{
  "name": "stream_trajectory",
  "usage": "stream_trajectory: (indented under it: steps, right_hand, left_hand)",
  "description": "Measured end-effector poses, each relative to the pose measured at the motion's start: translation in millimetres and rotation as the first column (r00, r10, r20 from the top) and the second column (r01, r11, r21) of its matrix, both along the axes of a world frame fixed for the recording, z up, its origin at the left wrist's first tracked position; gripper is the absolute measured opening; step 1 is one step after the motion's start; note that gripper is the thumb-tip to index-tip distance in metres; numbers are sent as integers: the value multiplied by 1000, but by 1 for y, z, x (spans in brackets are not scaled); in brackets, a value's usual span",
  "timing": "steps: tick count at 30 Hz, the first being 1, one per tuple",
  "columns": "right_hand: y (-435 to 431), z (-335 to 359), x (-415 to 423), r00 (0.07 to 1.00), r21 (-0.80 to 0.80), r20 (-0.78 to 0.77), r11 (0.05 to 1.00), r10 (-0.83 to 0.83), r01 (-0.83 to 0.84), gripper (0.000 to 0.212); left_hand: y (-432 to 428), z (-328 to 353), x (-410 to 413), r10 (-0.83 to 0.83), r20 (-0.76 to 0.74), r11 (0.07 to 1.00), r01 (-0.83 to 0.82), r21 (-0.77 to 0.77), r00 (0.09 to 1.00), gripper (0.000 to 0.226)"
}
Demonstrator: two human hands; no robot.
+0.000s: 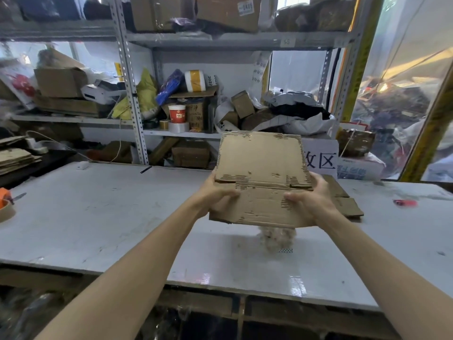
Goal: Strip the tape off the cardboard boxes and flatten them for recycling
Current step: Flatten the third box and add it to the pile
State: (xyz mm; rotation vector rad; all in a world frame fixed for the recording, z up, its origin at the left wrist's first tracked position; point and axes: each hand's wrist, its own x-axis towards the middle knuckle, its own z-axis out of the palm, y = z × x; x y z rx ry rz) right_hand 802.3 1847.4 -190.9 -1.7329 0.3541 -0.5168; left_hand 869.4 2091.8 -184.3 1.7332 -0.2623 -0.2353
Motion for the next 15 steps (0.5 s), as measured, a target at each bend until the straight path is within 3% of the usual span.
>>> stream_trajectory:
  steps: [2, 7, 11, 15]
  right_hand:
    - [-12, -4, -2, 994, -44, -50, 994, -102, 100, 85]
    - [-56, -11, -8, 989, -90, -79, 989, -125, 118, 85]
    - [-111, -19, 3, 980, -145, -159, 985, -118, 95, 87]
    - [-163, -24, 32, 951, -275, -194, 944, -240, 182, 80]
  left_hand:
    - [-8, -4, 0, -79, -44, 997, 80, 17, 996, 55]
    - [-63, -18, 11, 43, 15, 999, -44, 27, 999, 74]
    - [-114, -25, 35, -45, -115, 993, 57, 104, 992, 54]
    - [-173, -35, 67, -74, -73, 982, 86, 167, 995, 38]
